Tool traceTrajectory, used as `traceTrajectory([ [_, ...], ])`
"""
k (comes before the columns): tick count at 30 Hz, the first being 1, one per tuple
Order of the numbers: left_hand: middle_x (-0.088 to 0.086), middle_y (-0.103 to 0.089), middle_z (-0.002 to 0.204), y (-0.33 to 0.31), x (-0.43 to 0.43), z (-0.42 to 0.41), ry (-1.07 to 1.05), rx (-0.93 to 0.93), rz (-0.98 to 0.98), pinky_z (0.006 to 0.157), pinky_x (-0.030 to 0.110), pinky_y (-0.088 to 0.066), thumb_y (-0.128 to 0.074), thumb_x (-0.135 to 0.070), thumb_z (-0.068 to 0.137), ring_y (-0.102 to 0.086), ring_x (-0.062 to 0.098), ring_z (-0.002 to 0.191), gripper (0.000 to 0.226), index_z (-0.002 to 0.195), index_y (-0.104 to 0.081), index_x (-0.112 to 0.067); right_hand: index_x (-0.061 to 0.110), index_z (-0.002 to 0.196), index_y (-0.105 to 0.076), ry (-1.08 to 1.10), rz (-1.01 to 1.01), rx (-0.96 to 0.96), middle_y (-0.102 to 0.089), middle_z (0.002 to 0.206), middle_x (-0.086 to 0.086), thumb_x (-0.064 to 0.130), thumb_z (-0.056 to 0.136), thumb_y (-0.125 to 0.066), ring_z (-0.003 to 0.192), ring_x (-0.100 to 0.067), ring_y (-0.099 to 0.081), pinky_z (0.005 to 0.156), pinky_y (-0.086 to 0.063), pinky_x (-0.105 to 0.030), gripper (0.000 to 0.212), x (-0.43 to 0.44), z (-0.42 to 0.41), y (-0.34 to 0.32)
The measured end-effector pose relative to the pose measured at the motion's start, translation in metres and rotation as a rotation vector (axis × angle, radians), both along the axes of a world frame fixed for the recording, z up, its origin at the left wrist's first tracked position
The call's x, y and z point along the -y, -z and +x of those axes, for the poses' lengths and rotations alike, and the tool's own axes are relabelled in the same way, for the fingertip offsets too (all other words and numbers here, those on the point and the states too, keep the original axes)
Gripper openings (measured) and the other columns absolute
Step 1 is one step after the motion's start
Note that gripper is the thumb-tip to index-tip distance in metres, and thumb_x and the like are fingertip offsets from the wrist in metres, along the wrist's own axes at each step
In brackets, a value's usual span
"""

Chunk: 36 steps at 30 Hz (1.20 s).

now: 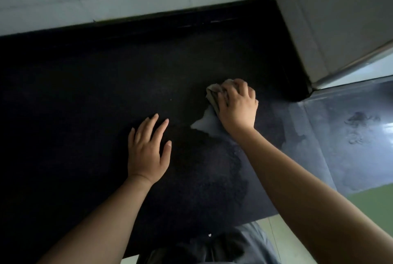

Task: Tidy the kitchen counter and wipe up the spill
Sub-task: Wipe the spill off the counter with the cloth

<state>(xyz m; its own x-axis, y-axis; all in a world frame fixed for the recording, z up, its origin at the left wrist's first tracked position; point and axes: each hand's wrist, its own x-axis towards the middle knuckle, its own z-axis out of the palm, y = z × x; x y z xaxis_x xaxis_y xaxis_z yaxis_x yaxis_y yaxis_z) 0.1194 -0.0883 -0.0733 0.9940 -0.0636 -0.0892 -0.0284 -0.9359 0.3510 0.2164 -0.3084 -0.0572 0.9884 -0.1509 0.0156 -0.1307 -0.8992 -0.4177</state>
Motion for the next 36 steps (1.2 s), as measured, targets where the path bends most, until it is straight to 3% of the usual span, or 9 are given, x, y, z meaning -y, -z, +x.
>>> traceTrajectory([
  [4,0.004,-0.033,0.151,-0.001,0.000,0.000,-0.002,-0.007,-0.015,0.110,0.055,-0.017,-0.037,-0.040,0.088,-0.028,0.025,0.139,0.053,0.138,-0.042,-0.024,0.025,0.121,-0.057,-0.220,-0.022,-0.025,-0.045,0.133,-0.002,0.037,0.091,-0.050,0.118,-0.028,-0.040,0.089,-0.036,-0.043,0.033,0.014,-0.042,-0.001],
  [9,0.004,-0.041,0.143,-0.017,-0.011,0.002,0.027,-0.028,-0.112,0.110,0.057,-0.022,-0.037,-0.040,0.088,-0.035,0.023,0.134,0.051,0.134,-0.048,-0.020,0.023,0.117,-0.057,0.051,0.086,0.001,-0.047,0.130,-0.006,0.034,0.091,-0.050,0.113,-0.032,-0.043,0.085,-0.036,-0.040,0.029,0.019,-0.039,-0.006],
  [12,0.004,-0.046,0.136,-0.029,-0.026,-0.008,-0.027,0.027,-0.069,0.107,0.058,-0.028,-0.039,-0.041,0.089,-0.041,0.022,0.128,0.049,0.133,-0.047,-0.021,0.025,0.118,-0.056,0.092,0.162,-0.012,-0.045,0.132,-0.003,0.034,0.092,-0.047,0.115,-0.029,-0.041,0.089,-0.035,-0.040,0.029,-0.008,-0.019,-0.006],
  [15,0.004,-0.045,0.139,-0.032,-0.042,-0.032,-0.139,0.036,-0.049,0.107,0.060,-0.026,-0.039,-0.041,0.089,-0.038,0.023,0.131,0.049,0.133,-0.047,-0.021,0.026,0.118,-0.057,-0.050,0.189,-0.012,-0.046,0.130,-0.001,0.036,0.092,-0.047,0.115,-0.028,-0.042,0.089,-0.037,-0.040,0.029,-0.036,-0.020,-0.006],
  [19,0.006,-0.042,0.143,-0.020,-0.055,-0.067,-0.210,0.012,-0.004,0.107,0.061,-0.021,-0.039,-0.042,0.088,-0.036,0.027,0.133,0.052,0.133,-0.048,-0.018,0.022,0.116,-0.059,-0.293,0.054,-0.010,-0.047,0.132,-0.004,0.037,0.091,-0.050,0.115,-0.030,-0.043,0.088,-0.038,-0.042,0.030,-0.051,-0.064,-0.001],
  [23,0.007,-0.036,0.148,-0.007,-0.056,-0.084,-0.242,-0.012,0.042,0.109,0.060,-0.016,-0.036,-0.043,0.088,-0.032,0.029,0.136,0.055,0.137,-0.043,-0.019,0.023,0.116,-0.060,-0.378,-0.031,0.016,-0.050,0.131,-0.004,0.037,0.091,-0.050,0.113,-0.031,-0.047,0.085,-0.041,-0.043,0.031,-0.029,-0.098,0.003],
  [27,0.006,-0.035,0.148,-0.005,-0.056,-0.083,-0.254,-0.017,0.070,0.110,0.058,-0.016,-0.037,-0.044,0.087,-0.031,0.027,0.136,0.055,0.138,-0.041,-0.021,0.021,0.113,-0.062,-0.255,-0.043,0.038,-0.052,0.129,-0.006,0.031,0.088,-0.056,0.112,-0.032,-0.047,0.085,-0.041,-0.044,0.028,-0.030,-0.087,0.006],
  [31,0.006,-0.035,0.148,-0.003,-0.057,-0.084,-0.251,-0.016,0.080,0.110,0.057,-0.015,-0.037,-0.043,0.087,-0.030,0.027,0.136,0.055,0.138,-0.041,-0.022,0.019,0.117,-0.059,-0.059,-0.008,-0.037,-0.045,0.135,-0.007,0.030,0.091,-0.050,0.116,-0.035,-0.042,0.088,-0.037,-0.045,0.029,-0.072,-0.061,0.002],
  [36,0.005,-0.035,0.148,-0.004,-0.056,-0.083,-0.252,-0.018,0.069,0.110,0.057,-0.015,-0.038,-0.042,0.087,-0.030,0.026,0.137,0.055,0.138,-0.041,-0.022,0.020,0.113,-0.061,-0.390,-0.065,0.015,-0.051,0.131,-0.009,0.034,0.088,-0.055,0.111,-0.036,-0.049,0.082,-0.044,-0.045,0.029,-0.072,-0.096,0.003],
])
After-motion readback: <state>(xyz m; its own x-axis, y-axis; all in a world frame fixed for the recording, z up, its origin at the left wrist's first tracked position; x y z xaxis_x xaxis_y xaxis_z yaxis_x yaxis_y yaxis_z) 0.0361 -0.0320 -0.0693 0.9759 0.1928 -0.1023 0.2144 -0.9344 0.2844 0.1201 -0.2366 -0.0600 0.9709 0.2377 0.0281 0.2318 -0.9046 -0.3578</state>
